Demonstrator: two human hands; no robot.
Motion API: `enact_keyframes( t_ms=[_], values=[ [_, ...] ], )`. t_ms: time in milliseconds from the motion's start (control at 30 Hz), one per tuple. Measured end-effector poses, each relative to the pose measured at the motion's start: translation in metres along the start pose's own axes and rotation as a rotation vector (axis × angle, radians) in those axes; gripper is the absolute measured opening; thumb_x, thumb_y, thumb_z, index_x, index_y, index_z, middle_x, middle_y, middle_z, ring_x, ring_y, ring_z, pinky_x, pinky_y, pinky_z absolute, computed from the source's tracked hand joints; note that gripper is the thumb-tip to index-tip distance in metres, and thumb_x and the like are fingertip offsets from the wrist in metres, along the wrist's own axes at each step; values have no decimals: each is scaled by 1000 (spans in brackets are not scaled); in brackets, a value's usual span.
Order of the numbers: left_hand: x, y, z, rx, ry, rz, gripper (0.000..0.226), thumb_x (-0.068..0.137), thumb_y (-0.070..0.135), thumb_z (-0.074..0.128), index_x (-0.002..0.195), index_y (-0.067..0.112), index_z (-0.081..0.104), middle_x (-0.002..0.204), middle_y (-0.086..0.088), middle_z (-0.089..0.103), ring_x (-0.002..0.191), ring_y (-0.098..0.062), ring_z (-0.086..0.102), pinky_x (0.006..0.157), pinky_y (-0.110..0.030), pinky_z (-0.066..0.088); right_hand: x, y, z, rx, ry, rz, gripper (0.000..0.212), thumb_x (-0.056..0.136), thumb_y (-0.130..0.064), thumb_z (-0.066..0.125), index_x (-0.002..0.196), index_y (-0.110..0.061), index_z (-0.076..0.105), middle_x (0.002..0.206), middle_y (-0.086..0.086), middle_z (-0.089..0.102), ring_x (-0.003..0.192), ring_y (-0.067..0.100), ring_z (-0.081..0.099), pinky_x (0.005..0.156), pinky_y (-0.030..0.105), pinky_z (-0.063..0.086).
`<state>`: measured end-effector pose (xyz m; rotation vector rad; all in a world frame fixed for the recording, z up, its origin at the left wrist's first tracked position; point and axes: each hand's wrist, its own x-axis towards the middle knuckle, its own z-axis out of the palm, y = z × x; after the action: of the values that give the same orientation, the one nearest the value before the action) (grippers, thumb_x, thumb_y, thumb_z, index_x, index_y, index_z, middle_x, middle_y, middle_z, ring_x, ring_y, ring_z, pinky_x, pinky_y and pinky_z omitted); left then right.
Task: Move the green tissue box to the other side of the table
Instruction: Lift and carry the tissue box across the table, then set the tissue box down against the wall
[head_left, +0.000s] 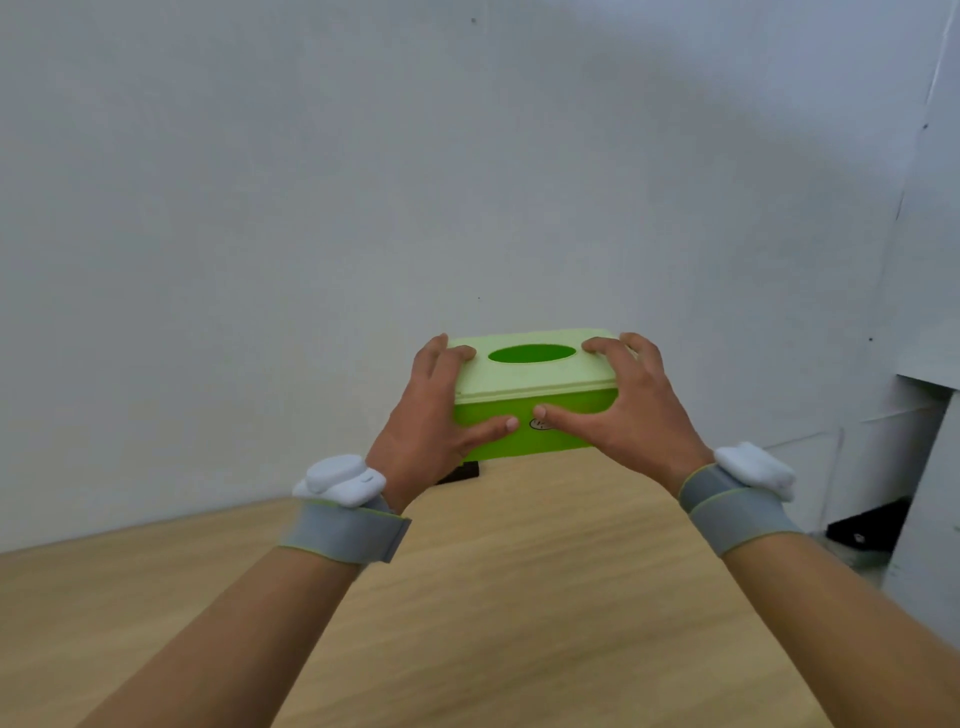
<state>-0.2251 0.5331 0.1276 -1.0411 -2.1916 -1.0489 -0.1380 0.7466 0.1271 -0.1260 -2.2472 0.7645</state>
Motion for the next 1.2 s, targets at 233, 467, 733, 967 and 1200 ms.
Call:
enact_keyframes(
  t_ms=[233,467,733,967,1200],
  values=[
    [18,-36,67,-12,-6,-27,82,70,48,79,136,16,42,155,-11,21,124,-6,33,88,-11,27,31,70,34,12,-45,5,94,51,-76,75,131,-38,47,151,-1,25,136,20,35,102,30,34],
    [28,-66,118,-6,-21,-66,83,71,48,79,137,14,42,156,-12,20,135,-20,32,97,-20,27,45,122,64,5,-85,22,92,51,-78,74,130,-38,46,150,-1,27,133,16,38,98,24,31],
    [37,-98,166,1,-57,-97,82,72,47,78,137,15,42,155,-13,21,137,-23,31,96,-21,29,59,171,95,6,-132,46,91,53,-73,76,130,-35,46,148,0,29,132,16,38,99,25,32],
    [36,-123,192,-8,-76,-126,81,72,48,77,137,14,41,155,-14,21,137,-24,32,99,-20,27,65,196,116,-5,-168,48,91,54,-71,78,131,-34,47,149,2,29,133,16,37,101,25,31],
    [32,-138,206,10,-76,-156,82,72,53,75,137,18,40,156,-12,20,138,-24,31,97,-26,33,71,209,129,1,-214,41,92,55,-71,77,132,-32,47,145,0,32,127,13,39,99,24,31]
  ],
)
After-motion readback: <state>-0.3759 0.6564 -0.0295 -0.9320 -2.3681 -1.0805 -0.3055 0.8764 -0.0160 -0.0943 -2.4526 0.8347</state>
